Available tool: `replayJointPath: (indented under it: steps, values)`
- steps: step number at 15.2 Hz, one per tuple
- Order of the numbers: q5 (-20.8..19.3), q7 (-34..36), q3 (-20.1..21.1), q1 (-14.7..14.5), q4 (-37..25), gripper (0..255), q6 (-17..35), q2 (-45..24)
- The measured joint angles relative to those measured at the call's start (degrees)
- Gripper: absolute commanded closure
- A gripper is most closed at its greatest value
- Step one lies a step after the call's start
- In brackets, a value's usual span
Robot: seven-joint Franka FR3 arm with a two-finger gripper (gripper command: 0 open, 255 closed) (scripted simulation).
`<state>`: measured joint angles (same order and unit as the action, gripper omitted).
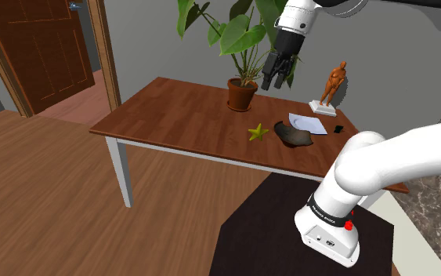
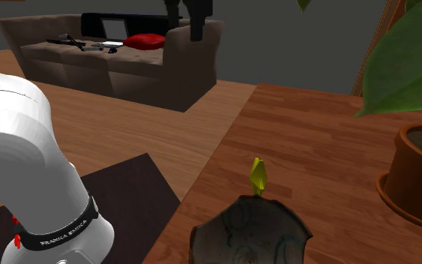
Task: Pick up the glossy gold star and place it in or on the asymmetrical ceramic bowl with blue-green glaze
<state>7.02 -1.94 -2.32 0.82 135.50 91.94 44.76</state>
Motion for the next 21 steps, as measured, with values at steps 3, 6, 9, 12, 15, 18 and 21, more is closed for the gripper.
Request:
replayJointPath:
  steps: [3, 6, 9, 12, 15, 18, 21]
  values:
    - [-0.7, -2.17, -0.92, -0.14, 1.76, 0, 1.47, -0.06]
    - [-3.06, -8.31, -4.19, -0.03, 4.84, 0, 4.97, -1.41]
    - [-5.44, -14.57, -7.44, 0.11, 7.52, 0, 8.33, -2.83]
    - [-7.62, -20.68, -10.59, 0.14, 9.81, 0, 12.13, -5.02]
    - [-9.51, -27.0, -14.11, -0.12, 10.46, 0, 16.75, -9.6]
    - [-10.81, -33.14, -17.39, -0.63, 11.51, 0, 22.17, -14.51]
    - [-11.44, -39.85, -20.9, -1.24, 10.67, 0, 26.63, -20.27]
